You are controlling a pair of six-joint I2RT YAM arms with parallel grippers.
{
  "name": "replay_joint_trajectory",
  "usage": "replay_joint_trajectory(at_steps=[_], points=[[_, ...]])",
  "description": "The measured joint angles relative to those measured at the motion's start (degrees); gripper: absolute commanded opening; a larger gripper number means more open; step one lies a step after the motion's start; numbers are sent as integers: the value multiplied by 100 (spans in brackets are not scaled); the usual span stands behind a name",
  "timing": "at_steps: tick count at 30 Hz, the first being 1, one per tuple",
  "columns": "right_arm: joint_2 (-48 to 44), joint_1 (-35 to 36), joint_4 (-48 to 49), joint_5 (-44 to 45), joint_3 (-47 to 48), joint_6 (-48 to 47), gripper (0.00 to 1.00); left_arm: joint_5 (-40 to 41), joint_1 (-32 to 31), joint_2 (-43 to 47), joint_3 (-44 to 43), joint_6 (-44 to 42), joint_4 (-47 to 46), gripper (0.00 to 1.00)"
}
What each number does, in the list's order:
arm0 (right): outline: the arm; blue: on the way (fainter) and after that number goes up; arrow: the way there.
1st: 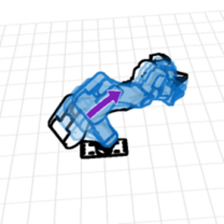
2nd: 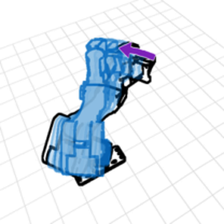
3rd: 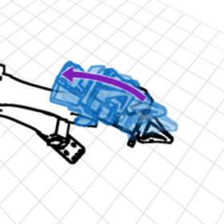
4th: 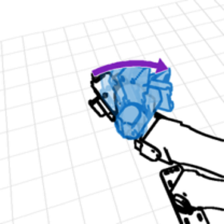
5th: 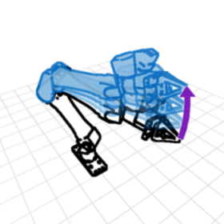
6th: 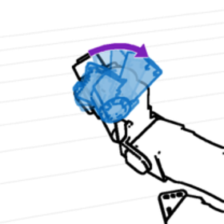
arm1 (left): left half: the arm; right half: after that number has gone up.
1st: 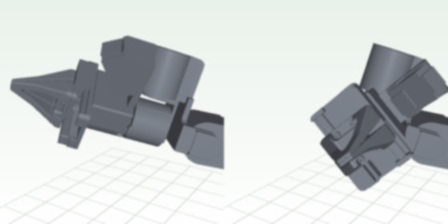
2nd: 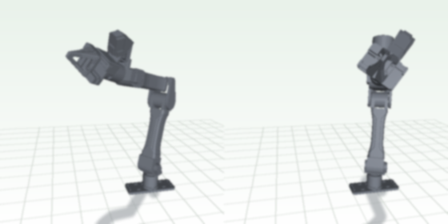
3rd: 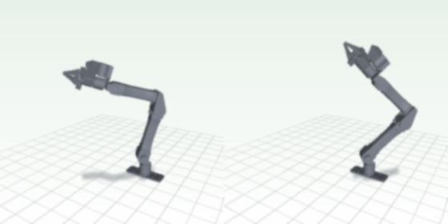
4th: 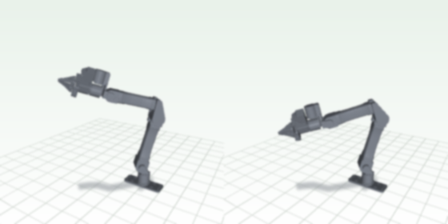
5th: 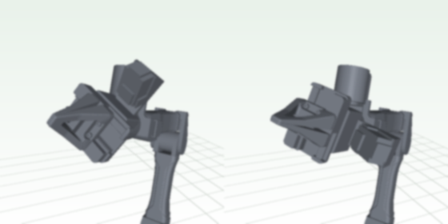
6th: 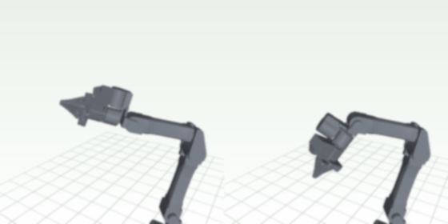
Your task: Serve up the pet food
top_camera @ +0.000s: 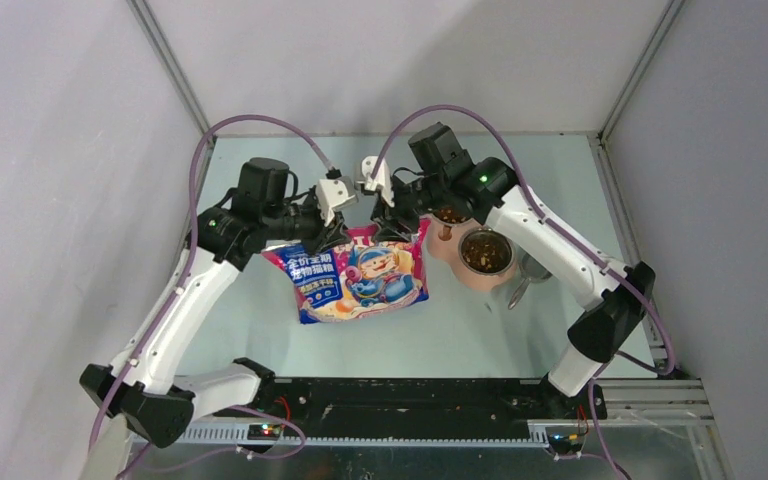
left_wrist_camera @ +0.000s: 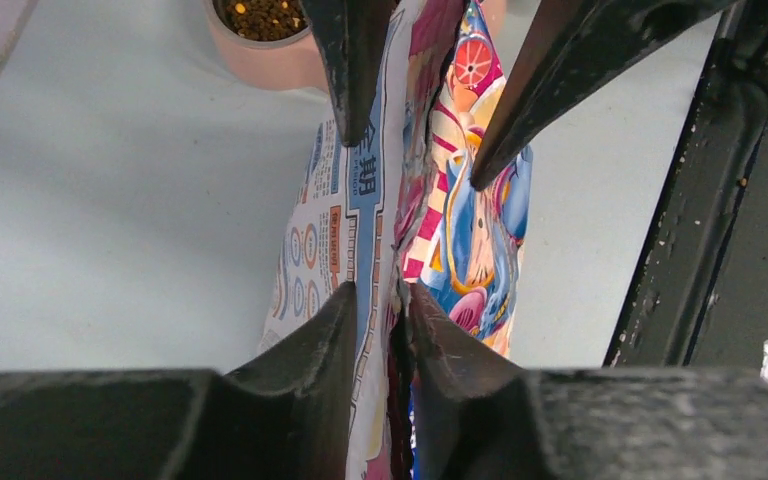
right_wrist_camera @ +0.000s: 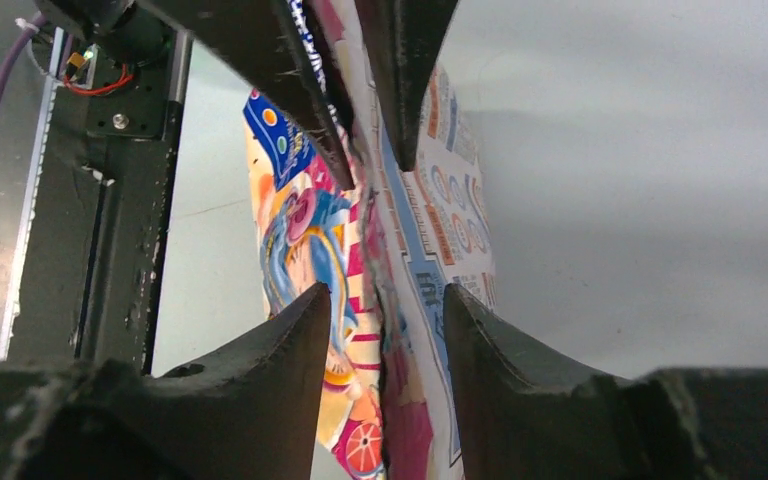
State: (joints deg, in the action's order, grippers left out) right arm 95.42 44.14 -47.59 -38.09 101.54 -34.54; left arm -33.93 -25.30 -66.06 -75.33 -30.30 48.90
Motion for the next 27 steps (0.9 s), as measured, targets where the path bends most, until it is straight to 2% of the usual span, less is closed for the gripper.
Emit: replay_joint_trajectory(at_steps=[1,2,3,4,6,8,9,10,11,12,13,16,19,20,21,24,25,27], points=[[55,0,63,-4,46,94,28,46,2,26,0,28,-7,36],[87,0,131,-13,63,173,16,76,2,48,0,35,-20,26],[103,4,192,-15,68,197,2,105,2,76,0,26,-20,19],[116,4,240,-15,70,280,0,122,-7,96,0,20,-22,9],[125,4,249,-35,63,363,0,144,-24,127,0,-57,-17,2],[125,2,258,-31,57,391,0,146,-33,140,0,-157,13,2],[125,-15,264,-39,48,400,0,149,-33,144,0,-184,20,4],[125,-39,280,-61,39,413,0,146,-26,151,0,-223,28,16],[125,-52,297,-96,35,417,0,144,-11,173,9,-258,37,22],[122,-61,313,-118,22,417,0,144,2,199,31,-291,24,17],[120,-81,315,-131,0,415,0,192,31,258,83,-321,26,5],[98,-162,391,-289,-83,415,0,205,212,514,251,-439,111,0],[59,-155,505,-415,-166,409,0,103,319,588,262,-577,221,24],[37,-162,509,-396,-205,396,0,116,350,599,262,-614,258,19],[9,-197,511,-400,-249,393,0,197,409,636,264,-651,350,5],[-50,-269,553,-439,-348,396,0,363,529,855,326,-774,487,1],[-57,-264,573,-468,-354,391,0,382,529,935,361,-868,520,9],[-79,-236,586,-507,-374,389,0,402,529,1008,391,-957,533,3]])
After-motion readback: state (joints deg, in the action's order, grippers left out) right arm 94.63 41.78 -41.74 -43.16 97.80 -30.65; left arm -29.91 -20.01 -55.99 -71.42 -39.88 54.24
